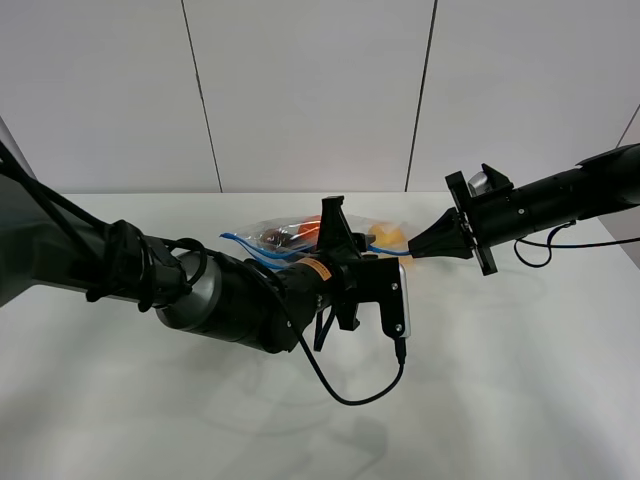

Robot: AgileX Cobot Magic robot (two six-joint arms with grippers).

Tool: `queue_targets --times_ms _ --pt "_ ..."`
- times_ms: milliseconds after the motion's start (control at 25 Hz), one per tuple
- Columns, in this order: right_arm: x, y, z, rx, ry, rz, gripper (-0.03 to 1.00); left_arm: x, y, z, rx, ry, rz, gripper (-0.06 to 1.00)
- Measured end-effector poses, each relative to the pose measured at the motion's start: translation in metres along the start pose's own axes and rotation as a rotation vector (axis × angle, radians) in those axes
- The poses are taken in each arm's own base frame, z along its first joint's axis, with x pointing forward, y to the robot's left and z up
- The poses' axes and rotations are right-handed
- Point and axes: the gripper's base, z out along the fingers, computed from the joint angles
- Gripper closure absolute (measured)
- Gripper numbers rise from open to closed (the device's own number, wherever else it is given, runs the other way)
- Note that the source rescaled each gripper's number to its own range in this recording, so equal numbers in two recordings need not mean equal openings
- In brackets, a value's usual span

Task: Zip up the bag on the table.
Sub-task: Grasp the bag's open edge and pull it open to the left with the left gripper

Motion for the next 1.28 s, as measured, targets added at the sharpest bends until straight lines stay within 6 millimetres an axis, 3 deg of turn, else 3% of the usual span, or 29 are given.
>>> queue_targets --times_ms 360,920,1040,1200,1280 --pt "-0.001 0.0 0.0 0.002 -0.009 0.005 0.97 -0.005 0.014 -0.005 -0.029 -0.015 -0.024 0.6" --pt "-0.001 0.0 0.0 0.003 -0.013 0.009 0.97 -0.007 0.005 -0.006 0.074 -0.044 -0.02 0.61" --pt "-0.001 0.0 0.0 0.003 -0.013 0.009 0.97 -0.007 0.005 -0.006 0.074 -0.044 -0.02 0.68" --pt "-0.001 0.0 0.0 0.003 -0.013 0.009 0.97 -0.007 0.005 -0.006 0.075 -0.044 -0.032 0.94" --pt "-0.001 0.0 0.0 0.003 -0.013 0.009 0.97 -0.007 0.005 -0.006 0.075 -0.043 -0.052 0.94"
